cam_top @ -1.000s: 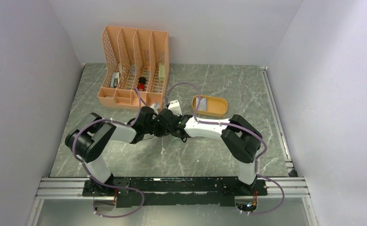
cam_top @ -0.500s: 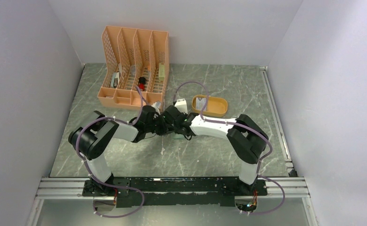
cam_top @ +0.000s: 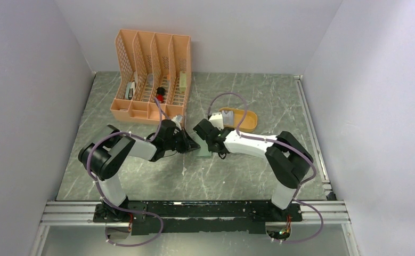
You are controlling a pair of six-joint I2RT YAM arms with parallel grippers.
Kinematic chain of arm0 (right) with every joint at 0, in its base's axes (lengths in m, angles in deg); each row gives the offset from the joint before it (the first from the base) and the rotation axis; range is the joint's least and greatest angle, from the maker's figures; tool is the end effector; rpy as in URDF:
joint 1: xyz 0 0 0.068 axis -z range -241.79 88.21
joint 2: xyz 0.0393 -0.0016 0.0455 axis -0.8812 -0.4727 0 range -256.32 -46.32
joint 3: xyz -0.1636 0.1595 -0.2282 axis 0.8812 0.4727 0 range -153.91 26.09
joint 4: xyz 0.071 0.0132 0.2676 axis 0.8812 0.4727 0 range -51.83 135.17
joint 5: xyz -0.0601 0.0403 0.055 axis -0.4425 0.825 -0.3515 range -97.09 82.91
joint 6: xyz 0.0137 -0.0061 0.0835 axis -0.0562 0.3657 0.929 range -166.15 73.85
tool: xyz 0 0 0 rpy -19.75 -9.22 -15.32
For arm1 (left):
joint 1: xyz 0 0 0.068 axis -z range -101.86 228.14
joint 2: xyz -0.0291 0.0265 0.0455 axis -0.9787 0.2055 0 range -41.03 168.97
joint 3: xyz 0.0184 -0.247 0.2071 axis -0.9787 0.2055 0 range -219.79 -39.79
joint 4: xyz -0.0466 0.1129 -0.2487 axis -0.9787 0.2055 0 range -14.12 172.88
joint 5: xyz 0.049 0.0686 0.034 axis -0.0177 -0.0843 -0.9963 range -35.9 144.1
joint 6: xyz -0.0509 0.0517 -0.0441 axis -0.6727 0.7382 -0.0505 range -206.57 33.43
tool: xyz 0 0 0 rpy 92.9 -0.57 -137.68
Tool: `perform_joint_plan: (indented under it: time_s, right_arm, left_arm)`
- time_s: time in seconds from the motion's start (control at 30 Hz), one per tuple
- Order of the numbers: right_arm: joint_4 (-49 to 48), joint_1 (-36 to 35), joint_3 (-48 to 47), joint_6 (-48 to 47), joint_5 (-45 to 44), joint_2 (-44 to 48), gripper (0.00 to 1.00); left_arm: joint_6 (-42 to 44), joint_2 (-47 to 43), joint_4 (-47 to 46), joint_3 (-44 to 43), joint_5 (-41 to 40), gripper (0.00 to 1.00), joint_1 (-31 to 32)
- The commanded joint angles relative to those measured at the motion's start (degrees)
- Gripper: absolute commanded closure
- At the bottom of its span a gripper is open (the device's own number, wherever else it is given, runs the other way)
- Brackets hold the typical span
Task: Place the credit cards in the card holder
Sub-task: Open the card holder at the center of the board.
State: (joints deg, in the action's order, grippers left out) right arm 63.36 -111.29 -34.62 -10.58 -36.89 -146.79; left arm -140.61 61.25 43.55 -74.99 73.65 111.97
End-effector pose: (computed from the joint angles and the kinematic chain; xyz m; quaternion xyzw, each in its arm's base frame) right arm 0.2721 0.2615 0.1769 -0.0591 0.9432 -0.0433 0.3241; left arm 0.2875 -0.2226 0.1219 -0.0757 0.8734 -0.4254 0.2246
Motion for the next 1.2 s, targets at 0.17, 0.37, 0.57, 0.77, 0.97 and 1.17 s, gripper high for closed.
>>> perform_joint_plan:
  time_s: [0.17,0.37,0.57,0.77,0.97,1.17]
  right_arm:
    - [-0.63,1.39,5.98,1.63,5.00,10.90,0.87]
    - [-5.36,1.44,8.83,0.43,14.31,18.47,0.46]
    - [-4.38,1.42,5.03,-0.26,15.10,12.90,0.35]
    - [-2.06,1.68,0.96,0.71,10.91,4.87,0.36]
    - [-2.06,3.72,1.69,2.30,7.79,2.78,0.44]
    - [-3.68,5.86,3.48,1.68,8.63,2.78,0.57]
  left_arm:
    - [5.53,1.31,16.41,2.58,-6.92,0.95,-0.22]
    - [6.05,-0.96,17.97,2.25,-7.41,0.95,0.85]
    - [5.66,-2.06,18.61,2.15,-7.95,0.95,1.63]
    - [5.46,-2.41,18.89,2.07,-8.18,0.95,1.90]
    - [5.86,-2.63,19.31,2.46,-8.57,0.95,1.86]
    - [5.75,-2.48,19.15,2.53,-8.56,0.95,1.93]
